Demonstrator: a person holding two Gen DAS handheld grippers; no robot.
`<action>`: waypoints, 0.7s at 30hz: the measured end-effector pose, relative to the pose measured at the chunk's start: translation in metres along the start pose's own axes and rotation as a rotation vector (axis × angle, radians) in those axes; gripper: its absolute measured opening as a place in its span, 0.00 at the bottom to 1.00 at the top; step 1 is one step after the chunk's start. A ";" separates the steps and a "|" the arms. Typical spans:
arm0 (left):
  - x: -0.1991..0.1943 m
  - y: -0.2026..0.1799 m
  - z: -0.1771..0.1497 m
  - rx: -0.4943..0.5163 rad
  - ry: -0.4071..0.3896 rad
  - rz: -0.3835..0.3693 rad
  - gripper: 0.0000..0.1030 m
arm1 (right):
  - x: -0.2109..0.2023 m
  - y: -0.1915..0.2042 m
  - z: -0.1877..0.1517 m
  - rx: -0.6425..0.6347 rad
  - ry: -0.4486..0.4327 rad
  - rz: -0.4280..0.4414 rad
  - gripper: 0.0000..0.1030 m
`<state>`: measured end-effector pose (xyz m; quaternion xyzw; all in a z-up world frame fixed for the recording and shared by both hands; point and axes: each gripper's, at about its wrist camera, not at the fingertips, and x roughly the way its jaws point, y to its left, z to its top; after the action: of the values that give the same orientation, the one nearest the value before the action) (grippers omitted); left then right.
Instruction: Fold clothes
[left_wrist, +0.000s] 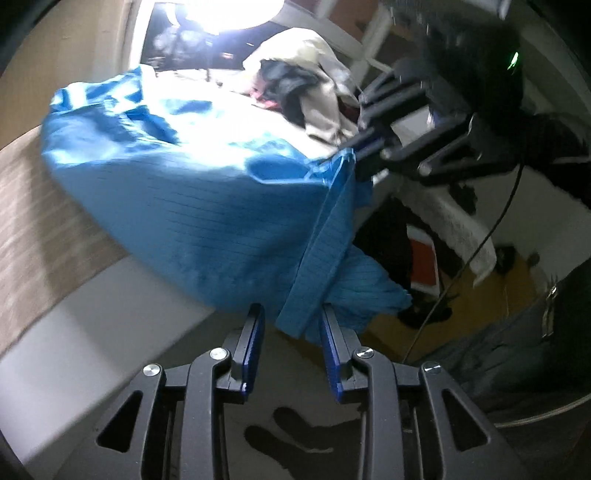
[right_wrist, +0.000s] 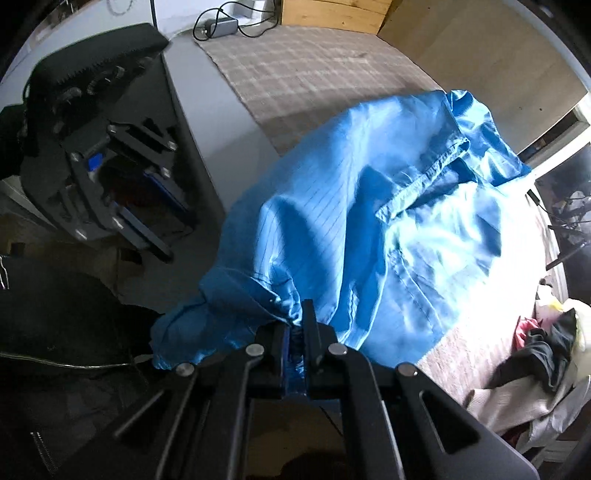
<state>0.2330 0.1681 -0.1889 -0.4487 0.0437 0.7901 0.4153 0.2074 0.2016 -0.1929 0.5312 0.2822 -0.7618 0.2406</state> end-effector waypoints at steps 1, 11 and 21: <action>0.007 0.000 0.003 0.016 0.014 -0.006 0.28 | 0.002 -0.001 -0.001 0.006 0.005 -0.002 0.05; 0.045 -0.003 0.027 0.051 0.033 -0.109 0.05 | -0.005 -0.003 -0.004 0.001 -0.011 -0.009 0.05; 0.001 -0.032 -0.007 -0.045 -0.112 0.145 0.02 | -0.006 0.009 -0.004 0.008 -0.062 0.002 0.05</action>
<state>0.2600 0.1862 -0.1841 -0.4089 0.0350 0.8428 0.3483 0.2177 0.1984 -0.1900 0.5086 0.2711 -0.7787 0.2479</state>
